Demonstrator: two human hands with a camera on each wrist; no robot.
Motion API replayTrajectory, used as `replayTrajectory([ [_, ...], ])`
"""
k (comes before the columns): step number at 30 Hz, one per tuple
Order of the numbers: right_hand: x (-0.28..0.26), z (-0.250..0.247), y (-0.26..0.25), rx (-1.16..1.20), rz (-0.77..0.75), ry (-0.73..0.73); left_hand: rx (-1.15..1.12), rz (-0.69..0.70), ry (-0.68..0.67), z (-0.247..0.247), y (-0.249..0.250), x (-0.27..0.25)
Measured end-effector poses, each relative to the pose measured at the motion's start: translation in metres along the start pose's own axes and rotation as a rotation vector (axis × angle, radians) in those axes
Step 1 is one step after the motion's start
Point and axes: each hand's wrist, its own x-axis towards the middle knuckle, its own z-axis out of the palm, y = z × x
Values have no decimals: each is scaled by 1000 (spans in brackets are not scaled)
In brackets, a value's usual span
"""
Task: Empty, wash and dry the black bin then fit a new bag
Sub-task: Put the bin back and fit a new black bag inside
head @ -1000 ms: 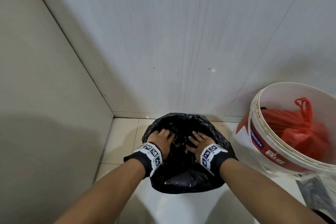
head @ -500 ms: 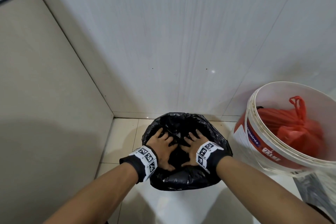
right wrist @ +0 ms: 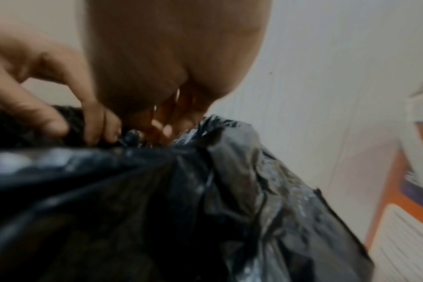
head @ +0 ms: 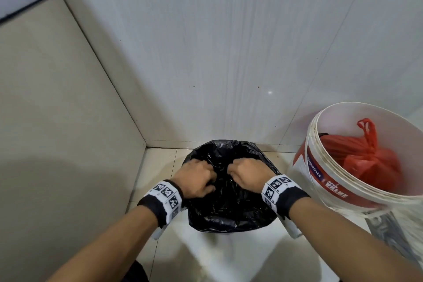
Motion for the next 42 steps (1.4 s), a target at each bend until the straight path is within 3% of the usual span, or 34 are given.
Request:
replayTrajectory([
  [2,-10,-4,7,36,23,271,-60,-116,295,0,-3,-7],
  [4,-20,0,17,60,210,415,-190,-365,441,8,-7,-11],
  [7,-32,12,27,256,492,313,-599,-619,362,23,-12,-11],
  [10,-39,22,26,666,557,98,-1057,-713,292,40,-15,-8],
  [14,-40,29,22,921,647,162,-1174,-711,358,67,-24,-8],
  [18,-26,33,29,947,641,217,-1162,-649,403,62,-34,-2],
  [23,21,40,38,947,595,261,-1145,-714,458,60,-73,18],
  [28,33,36,42,772,591,332,-1186,-785,457,56,-88,20],
  [32,-5,27,10,460,808,533,-920,-987,517,38,-49,-17],
  [34,-21,29,-12,500,1008,572,-1008,-1089,542,40,-24,-31],
  [36,-25,32,-28,683,1117,487,-1304,-1142,504,46,-5,-35],
  [39,-16,39,-45,1115,1084,318,-1649,-1132,492,59,8,-35],
  [42,-10,30,-42,1136,1118,291,-1627,-1110,400,33,1,-39],
])
